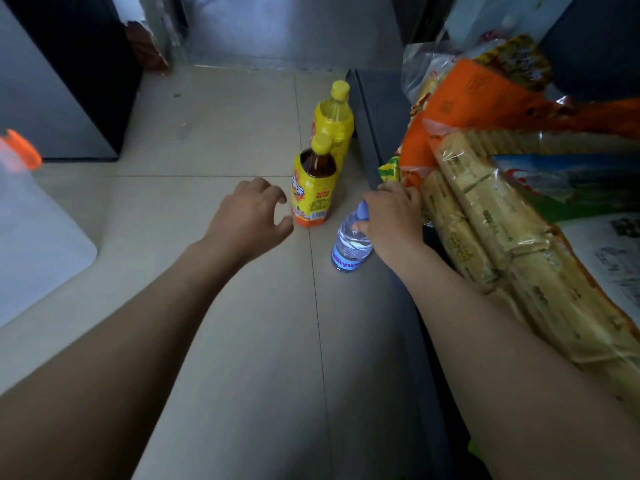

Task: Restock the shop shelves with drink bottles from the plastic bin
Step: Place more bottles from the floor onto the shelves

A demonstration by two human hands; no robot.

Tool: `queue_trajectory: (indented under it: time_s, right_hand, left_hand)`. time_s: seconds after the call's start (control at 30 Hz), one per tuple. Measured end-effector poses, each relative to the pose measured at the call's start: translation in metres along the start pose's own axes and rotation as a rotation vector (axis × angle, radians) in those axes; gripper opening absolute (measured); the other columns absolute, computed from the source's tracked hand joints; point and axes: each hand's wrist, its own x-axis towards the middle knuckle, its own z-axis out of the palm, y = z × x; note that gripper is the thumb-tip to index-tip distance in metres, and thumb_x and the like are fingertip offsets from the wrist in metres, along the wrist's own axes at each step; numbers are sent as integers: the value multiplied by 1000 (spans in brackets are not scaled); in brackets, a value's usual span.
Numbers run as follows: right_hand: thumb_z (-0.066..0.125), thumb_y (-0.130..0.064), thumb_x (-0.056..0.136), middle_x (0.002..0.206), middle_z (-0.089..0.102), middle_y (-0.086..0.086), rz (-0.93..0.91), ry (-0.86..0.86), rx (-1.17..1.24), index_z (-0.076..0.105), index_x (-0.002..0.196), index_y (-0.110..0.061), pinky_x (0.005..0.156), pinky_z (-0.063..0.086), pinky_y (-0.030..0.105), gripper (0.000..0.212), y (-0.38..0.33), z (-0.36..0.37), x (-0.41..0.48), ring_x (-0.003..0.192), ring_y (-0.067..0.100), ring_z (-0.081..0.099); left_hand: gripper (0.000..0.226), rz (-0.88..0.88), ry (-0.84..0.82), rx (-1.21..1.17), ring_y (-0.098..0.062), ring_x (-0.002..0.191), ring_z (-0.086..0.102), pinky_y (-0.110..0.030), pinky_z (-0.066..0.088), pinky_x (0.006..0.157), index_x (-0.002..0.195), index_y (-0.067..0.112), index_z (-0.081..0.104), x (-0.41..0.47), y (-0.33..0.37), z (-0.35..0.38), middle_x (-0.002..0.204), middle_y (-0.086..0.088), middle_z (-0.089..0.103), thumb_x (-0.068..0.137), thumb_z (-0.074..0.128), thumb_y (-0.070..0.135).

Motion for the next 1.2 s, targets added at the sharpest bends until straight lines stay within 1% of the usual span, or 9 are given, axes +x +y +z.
queue_trajectory:
  time_s: [0.13, 0.3, 0.37, 0.5, 0.6, 0.7, 0.93, 1.1, 1.2]
  right_hand:
    - [72, -39, 76, 122, 54, 7, 32, 13, 137, 66, 111, -19, 93, 13, 30, 41, -1, -2, 0, 125, 20, 38]
    - [74, -38, 74, 127, 52, 7, 87, 61, 283, 67, 114, -20, 99, 20, 28, 44, -5, -3, -4, 125, 22, 38]
    - [77, -37, 72, 121, 57, 7, 103, 93, 342, 68, 110, -18, 98, 25, 29, 43, -8, -5, -3, 120, 23, 42]
    - [80, -24, 67, 95, 68, 11, 88, 184, 526, 71, 94, -6, 87, 40, 38, 33, -18, -16, -3, 98, 30, 54]
    - [79, -19, 69, 101, 68, 11, 120, 179, 680, 69, 103, -6, 92, 43, 43, 37, -29, -28, -2, 97, 30, 58]
    - [76, -16, 72, 111, 65, 9, 145, 170, 784, 65, 112, -9, 90, 46, 40, 42, -36, -49, 0, 101, 27, 58]
    - [78, -13, 70, 108, 66, 12, 221, 171, 929, 64, 111, -4, 88, 48, 41, 44, -54, -157, -7, 99, 28, 60]
    - [74, -11, 71, 101, 66, 17, 210, 223, 873, 67, 100, -3, 86, 45, 44, 30, -74, -267, -20, 95, 32, 59]
    - [72, -14, 73, 101, 65, 16, 190, 241, 806, 68, 100, -5, 82, 44, 38, 29, -86, -339, -30, 95, 32, 57]
  left_hand:
    - [37, -4, 7, 2, -30, 118, 44, -41, 39, 96, 118, 9, 57, -2, -2, 1, 123, -12, 52, 87, 56, 29]
    - [36, -7, 13, 8, -29, 118, 44, -39, 39, 95, 118, 10, 57, -4, -3, -3, 123, -11, 53, 87, 56, 28]
    - [35, -12, 21, 9, -29, 119, 43, -39, 39, 95, 117, 10, 58, -4, -4, -6, 123, -10, 53, 87, 56, 28]
    - [34, -19, 33, 6, -29, 119, 43, -40, 39, 97, 117, 10, 58, 0, -4, -18, 123, -10, 52, 87, 57, 27]
    - [34, -9, 61, 13, -31, 116, 45, -40, 40, 96, 115, 9, 59, 4, -1, -32, 121, -12, 54, 86, 58, 26]
    - [34, -8, 80, 22, -31, 117, 45, -39, 39, 96, 115, 9, 59, 7, 3, -56, 121, -12, 54, 86, 57, 26]
    - [36, -12, 79, 32, -30, 119, 44, -37, 36, 98, 118, 10, 58, 1, 32, -156, 123, -12, 52, 87, 57, 29]
    - [38, 2, 86, 69, -27, 121, 42, -34, 34, 97, 119, 14, 56, -11, 68, -273, 126, -8, 51, 87, 55, 33]
    - [39, 17, 76, 121, -27, 120, 43, -34, 35, 95, 121, 15, 55, -22, 93, -353, 126, -8, 51, 88, 53, 36]
